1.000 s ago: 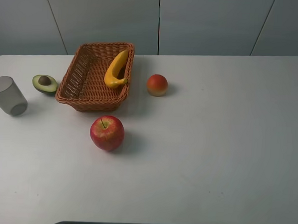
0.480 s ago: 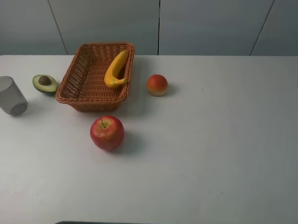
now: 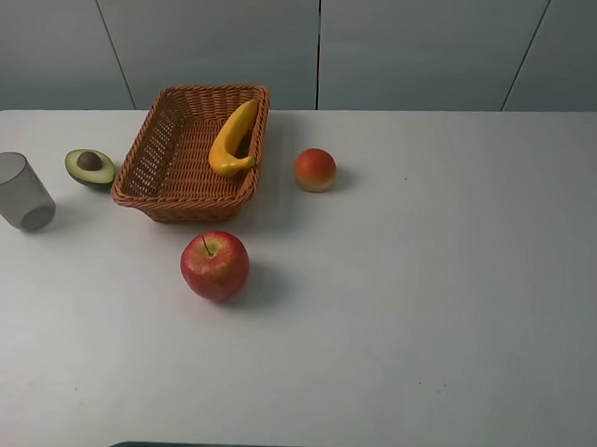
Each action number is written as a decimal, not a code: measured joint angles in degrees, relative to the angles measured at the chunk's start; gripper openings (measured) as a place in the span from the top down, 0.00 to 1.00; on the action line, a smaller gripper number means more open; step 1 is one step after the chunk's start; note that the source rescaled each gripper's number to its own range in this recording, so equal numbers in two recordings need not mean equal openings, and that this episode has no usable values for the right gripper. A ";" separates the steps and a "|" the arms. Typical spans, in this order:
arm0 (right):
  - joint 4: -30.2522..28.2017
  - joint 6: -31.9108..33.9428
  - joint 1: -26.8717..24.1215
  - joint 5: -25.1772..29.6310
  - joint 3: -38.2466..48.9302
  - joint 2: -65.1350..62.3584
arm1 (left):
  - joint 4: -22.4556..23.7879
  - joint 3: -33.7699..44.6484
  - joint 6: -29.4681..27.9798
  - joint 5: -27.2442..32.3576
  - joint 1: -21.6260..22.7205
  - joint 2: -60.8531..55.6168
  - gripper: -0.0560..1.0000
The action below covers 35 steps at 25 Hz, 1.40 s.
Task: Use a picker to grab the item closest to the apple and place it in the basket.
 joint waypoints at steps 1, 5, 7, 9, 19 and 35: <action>0.00 0.00 0.00 0.00 0.00 0.00 | 0.00 0.00 0.00 -0.11 0.00 0.00 0.01; 0.00 0.00 0.00 0.00 0.00 0.00 | 0.00 0.00 0.00 -0.32 0.00 0.00 0.01; 0.00 0.00 0.00 0.00 0.00 0.00 | 0.00 0.00 0.00 -0.32 0.00 0.00 0.00; 0.00 0.00 0.00 0.00 0.00 0.00 | 0.00 0.00 -0.32 -0.32 0.00 0.00 0.00; 0.00 0.00 0.00 0.00 0.00 0.00 | -0.25 0.00 -0.19 -0.32 14.81 0.00 0.00; 0.00 0.00 0.00 0.00 0.00 0.00 | -0.70 0.00 0.76 -0.32 22.65 0.00 0.00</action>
